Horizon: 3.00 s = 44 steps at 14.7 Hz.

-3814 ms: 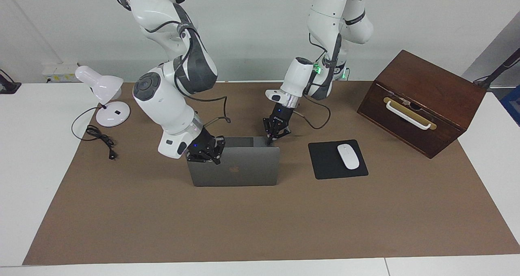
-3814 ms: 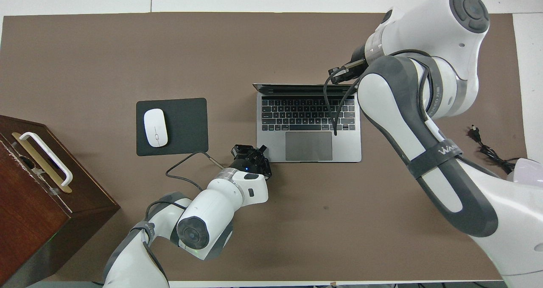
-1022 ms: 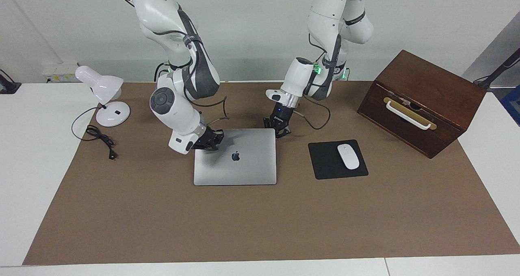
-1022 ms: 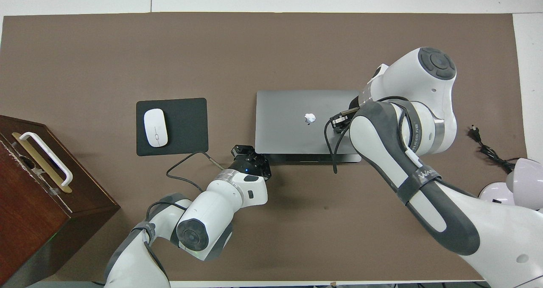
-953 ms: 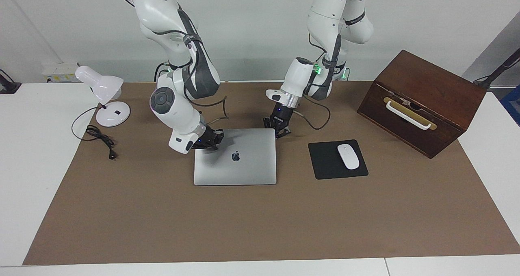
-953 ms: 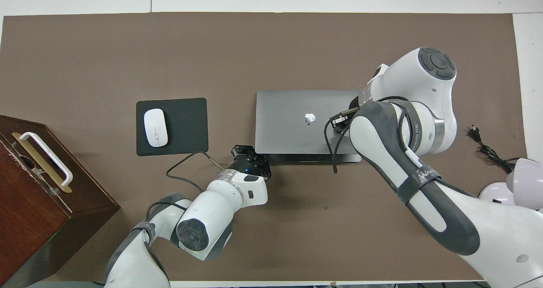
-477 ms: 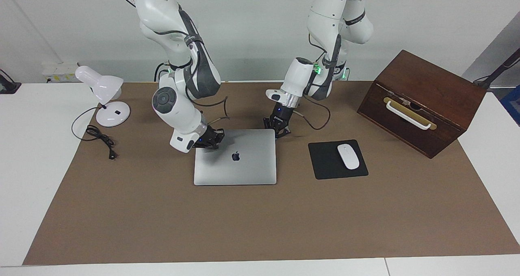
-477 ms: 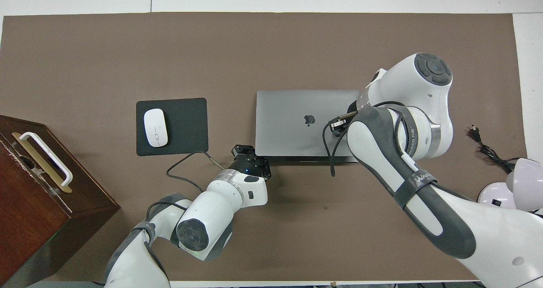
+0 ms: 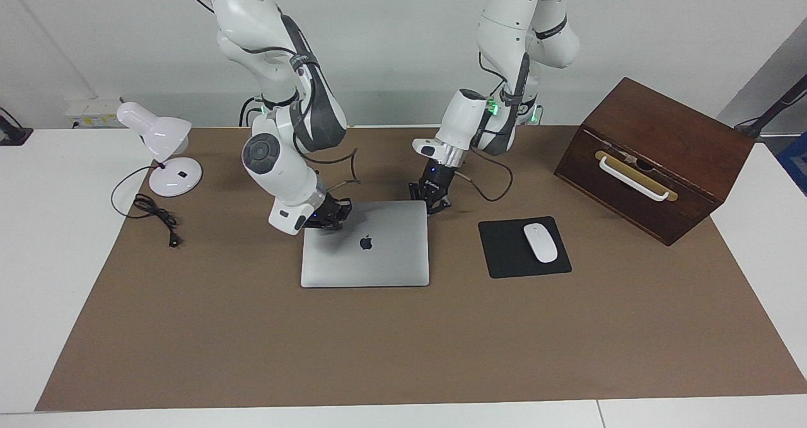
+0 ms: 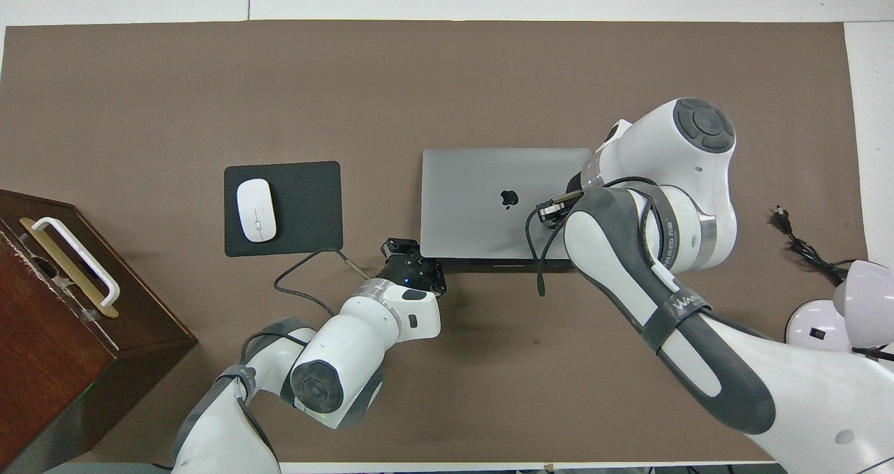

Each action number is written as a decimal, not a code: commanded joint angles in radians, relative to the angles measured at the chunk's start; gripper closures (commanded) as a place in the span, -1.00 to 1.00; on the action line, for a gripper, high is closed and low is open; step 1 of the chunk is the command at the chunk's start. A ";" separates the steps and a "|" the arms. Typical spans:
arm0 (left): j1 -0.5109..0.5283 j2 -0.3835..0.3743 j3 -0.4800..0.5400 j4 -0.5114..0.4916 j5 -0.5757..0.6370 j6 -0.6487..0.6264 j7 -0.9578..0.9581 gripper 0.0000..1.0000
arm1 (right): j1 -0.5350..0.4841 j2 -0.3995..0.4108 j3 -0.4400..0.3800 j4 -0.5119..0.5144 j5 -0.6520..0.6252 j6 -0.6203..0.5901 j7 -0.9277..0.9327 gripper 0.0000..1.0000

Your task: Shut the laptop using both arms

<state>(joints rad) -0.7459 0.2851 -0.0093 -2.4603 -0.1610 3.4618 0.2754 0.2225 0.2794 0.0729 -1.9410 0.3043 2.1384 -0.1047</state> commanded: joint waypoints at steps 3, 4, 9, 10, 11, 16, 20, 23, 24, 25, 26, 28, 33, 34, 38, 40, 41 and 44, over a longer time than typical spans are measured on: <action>0.008 0.086 0.022 -0.052 -0.017 -0.027 0.036 1.00 | 0.009 -0.034 0.004 -0.058 0.004 0.037 0.022 1.00; 0.008 0.086 0.022 -0.051 -0.017 -0.027 0.036 1.00 | 0.009 -0.034 0.004 -0.056 0.004 0.035 0.023 1.00; 0.008 0.086 0.022 -0.051 -0.017 -0.027 0.036 1.00 | 0.009 -0.025 0.002 0.006 -0.004 -0.014 0.063 1.00; 0.008 0.086 0.022 -0.052 -0.017 -0.027 0.036 1.00 | 0.009 -0.025 0.001 0.019 -0.004 -0.037 0.063 1.00; 0.008 0.086 0.022 -0.052 -0.017 -0.027 0.036 1.00 | 0.009 -0.026 -0.001 0.030 -0.004 -0.054 0.063 1.00; 0.020 0.086 0.019 -0.049 -0.017 -0.024 0.015 1.00 | 0.006 -0.040 -0.005 0.095 -0.051 -0.152 0.085 1.00; 0.017 0.065 0.017 -0.049 -0.015 -0.026 -0.065 1.00 | -0.003 -0.051 -0.005 0.184 -0.102 -0.250 0.100 1.00; 0.017 0.025 0.015 -0.051 -0.017 -0.041 -0.084 1.00 | -0.029 -0.106 -0.008 0.192 -0.103 -0.262 0.099 1.00; 0.017 0.020 0.015 -0.051 -0.017 -0.047 -0.084 1.00 | -0.037 -0.126 -0.008 0.192 -0.103 -0.273 0.099 1.00; 0.017 0.011 0.015 -0.051 -0.017 -0.058 -0.084 1.00 | -0.046 -0.143 -0.008 0.192 -0.105 -0.282 0.100 1.00; 0.017 0.000 0.014 -0.051 -0.015 -0.073 -0.085 1.00 | -0.054 -0.160 -0.008 0.191 -0.114 -0.288 0.100 1.00; 0.019 -0.033 0.014 -0.051 -0.017 -0.136 -0.085 1.00 | -0.055 -0.189 -0.008 0.191 -0.151 -0.316 0.099 1.00; 0.023 -0.157 0.015 -0.051 -0.017 -0.326 -0.084 1.00 | -0.077 -0.255 -0.008 0.188 -0.179 -0.383 0.100 0.48; 0.043 -0.190 0.015 -0.049 -0.015 -0.381 -0.082 1.00 | -0.084 -0.267 -0.008 0.189 -0.180 -0.402 0.099 0.30; 0.111 -0.354 0.020 -0.028 -0.015 -0.680 -0.078 1.00 | -0.110 -0.307 -0.008 0.189 -0.221 -0.437 0.097 -1.00; 0.131 -0.418 0.025 0.001 -0.017 -0.829 -0.074 1.00 | -0.141 -0.322 -0.007 0.189 -0.226 -0.460 0.096 -1.00; 0.154 -0.447 0.026 0.004 -0.017 -0.878 -0.073 1.00 | -0.146 -0.325 -0.008 0.191 -0.228 -0.471 0.092 -1.00; 0.209 -0.521 0.026 0.024 -0.017 -0.992 -0.073 1.00 | -0.150 -0.332 -0.011 0.194 -0.249 -0.495 0.091 -1.00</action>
<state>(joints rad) -0.5688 -0.1843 0.0223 -2.4430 -0.1630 2.5493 0.1864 0.0821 -0.0381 0.0534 -1.7422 0.0862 1.6671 -0.0248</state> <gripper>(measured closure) 0.991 0.000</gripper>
